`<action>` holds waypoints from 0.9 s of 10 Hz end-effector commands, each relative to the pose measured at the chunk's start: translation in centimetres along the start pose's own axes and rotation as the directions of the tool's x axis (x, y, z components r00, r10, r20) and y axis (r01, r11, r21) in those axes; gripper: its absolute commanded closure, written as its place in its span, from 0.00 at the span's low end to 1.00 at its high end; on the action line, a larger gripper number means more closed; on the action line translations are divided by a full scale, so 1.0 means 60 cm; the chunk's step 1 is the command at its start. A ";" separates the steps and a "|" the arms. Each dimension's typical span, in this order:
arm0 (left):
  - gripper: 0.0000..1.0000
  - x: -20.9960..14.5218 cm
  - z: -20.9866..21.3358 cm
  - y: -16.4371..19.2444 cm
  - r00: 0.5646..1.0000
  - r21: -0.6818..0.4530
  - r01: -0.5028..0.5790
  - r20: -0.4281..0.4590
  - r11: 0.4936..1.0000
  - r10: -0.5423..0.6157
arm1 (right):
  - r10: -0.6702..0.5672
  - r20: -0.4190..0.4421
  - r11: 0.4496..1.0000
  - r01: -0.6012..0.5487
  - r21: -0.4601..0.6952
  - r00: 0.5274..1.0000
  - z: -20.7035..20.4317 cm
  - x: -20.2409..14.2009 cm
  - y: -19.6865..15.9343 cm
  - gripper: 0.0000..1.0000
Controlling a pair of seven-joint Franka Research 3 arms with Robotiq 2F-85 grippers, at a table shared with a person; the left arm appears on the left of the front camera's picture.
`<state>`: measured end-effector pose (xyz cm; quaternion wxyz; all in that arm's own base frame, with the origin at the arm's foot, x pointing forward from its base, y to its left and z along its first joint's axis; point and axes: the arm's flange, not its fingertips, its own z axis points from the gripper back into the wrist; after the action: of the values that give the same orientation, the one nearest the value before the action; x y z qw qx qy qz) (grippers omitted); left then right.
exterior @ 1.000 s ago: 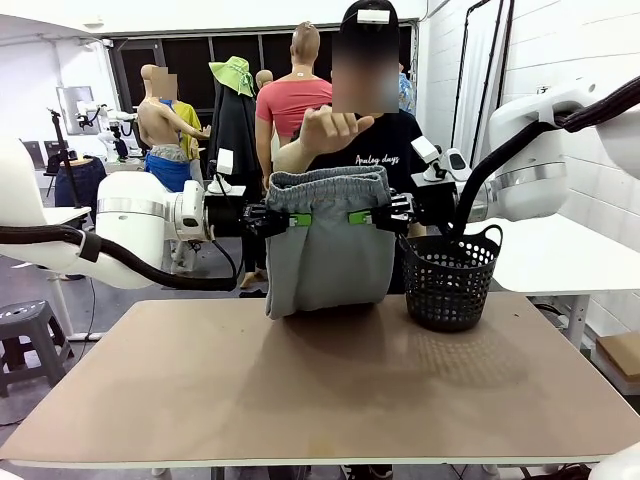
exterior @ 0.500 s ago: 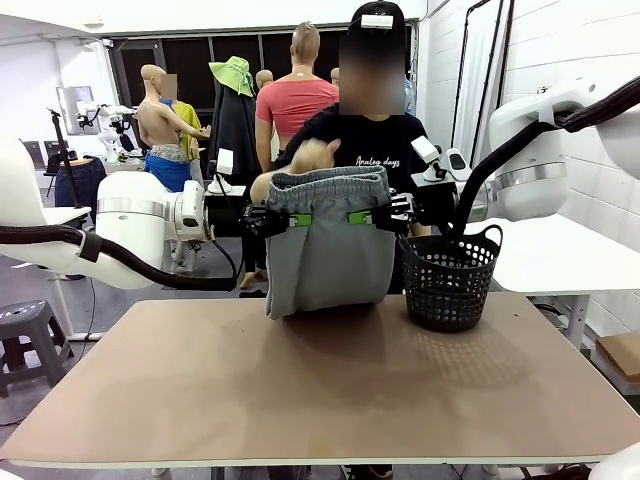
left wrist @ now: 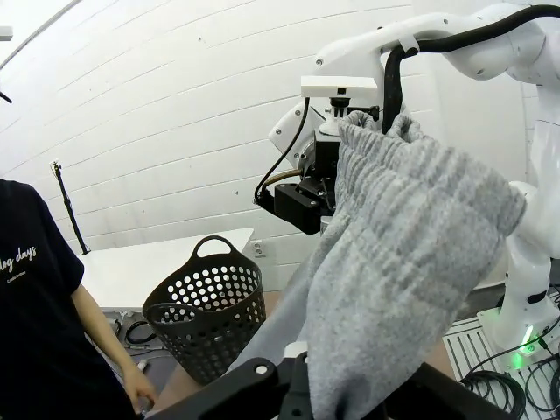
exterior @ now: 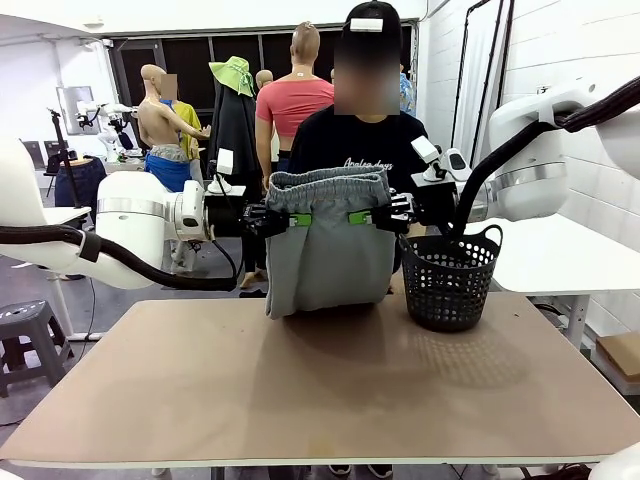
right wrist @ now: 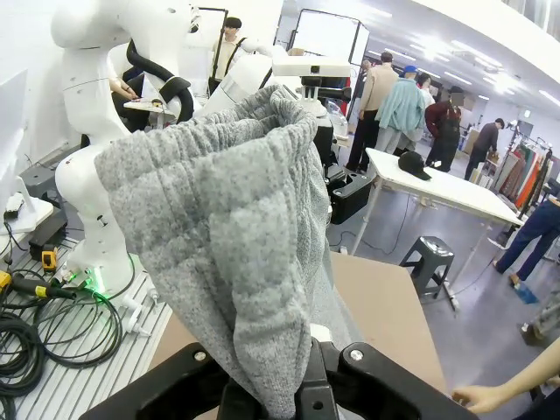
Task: Fold the training pants.
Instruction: Release the ends of the Training pants and then grab the overlapped ends.
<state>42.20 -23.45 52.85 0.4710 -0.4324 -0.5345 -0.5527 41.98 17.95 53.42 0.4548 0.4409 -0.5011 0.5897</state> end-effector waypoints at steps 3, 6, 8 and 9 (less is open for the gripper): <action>1.00 0.008 0.000 -0.001 1.000 0.010 -0.013 -0.003 1.000 0.013 | 0.008 0.017 1.000 -0.008 -0.005 1.000 0.001 0.001 0.003 1.00; 1.00 0.008 0.000 -0.001 1.000 0.010 -0.013 -0.003 1.000 0.013 | 0.008 0.017 1.000 -0.008 -0.005 1.000 0.001 0.001 0.003 1.00; 1.00 0.008 0.000 -0.001 1.000 0.010 -0.013 -0.003 1.000 0.013 | 0.008 0.017 1.000 -0.008 -0.005 1.000 0.001 0.001 0.003 1.00; 1.00 0.008 0.000 -0.001 1.000 0.010 -0.013 -0.003 1.000 0.013 | 0.008 0.017 1.000 -0.008 -0.005 1.000 0.001 0.001 0.003 1.00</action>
<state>42.21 -23.45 52.84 0.4711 -0.4323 -0.5345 -0.5527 41.98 17.95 53.42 0.4548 0.4409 -0.5011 0.5897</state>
